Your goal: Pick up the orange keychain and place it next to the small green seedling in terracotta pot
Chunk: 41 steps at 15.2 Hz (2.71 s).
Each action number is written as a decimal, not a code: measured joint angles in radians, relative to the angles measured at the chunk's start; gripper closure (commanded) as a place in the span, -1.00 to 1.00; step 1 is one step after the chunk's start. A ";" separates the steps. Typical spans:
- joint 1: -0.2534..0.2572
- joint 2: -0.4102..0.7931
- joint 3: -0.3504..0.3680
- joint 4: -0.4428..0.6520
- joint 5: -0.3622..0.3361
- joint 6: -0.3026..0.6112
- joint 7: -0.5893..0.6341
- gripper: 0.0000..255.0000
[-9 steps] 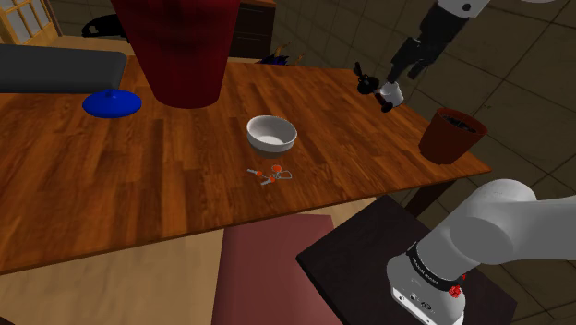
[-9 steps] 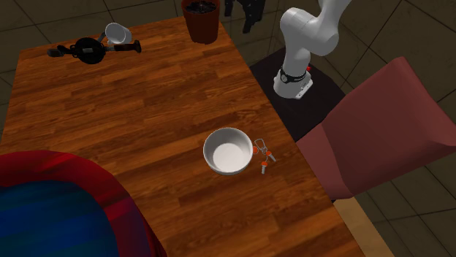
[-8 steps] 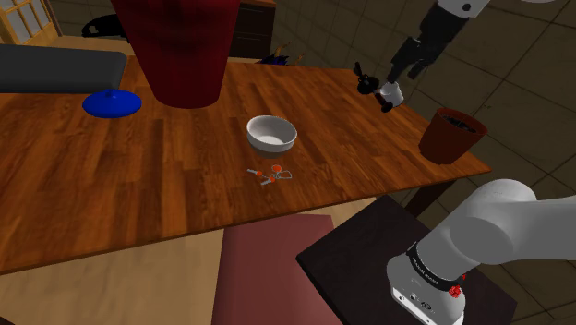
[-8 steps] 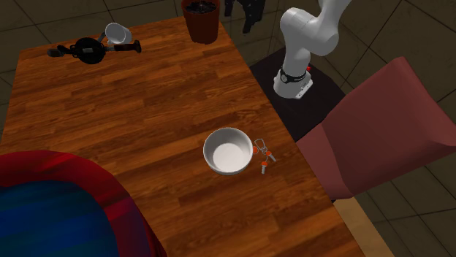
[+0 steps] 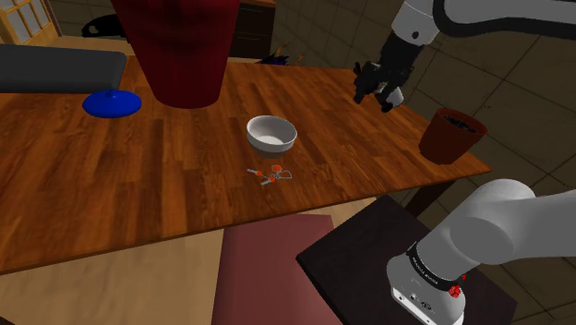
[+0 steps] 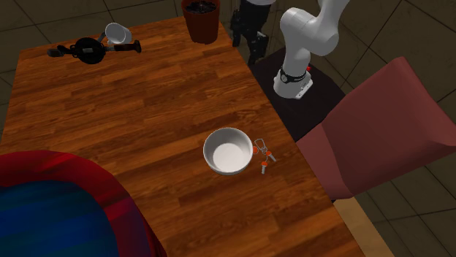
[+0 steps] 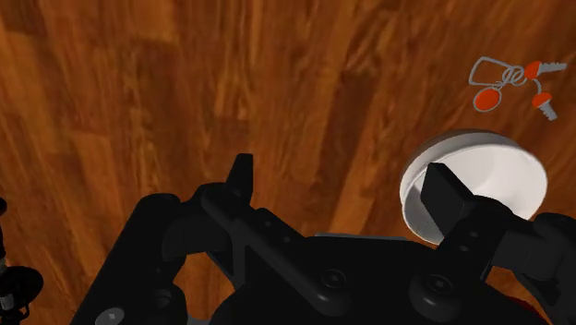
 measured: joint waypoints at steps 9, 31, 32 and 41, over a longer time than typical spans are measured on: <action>0.006 0.195 0.172 -0.041 0.084 0.181 0.289 -1.00; -0.016 0.733 0.378 0.067 -0.005 0.530 0.760 -1.00; -0.016 0.736 0.378 0.066 -0.007 0.533 0.762 -1.00; -0.018 0.734 0.377 0.067 -0.010 0.526 0.765 1.00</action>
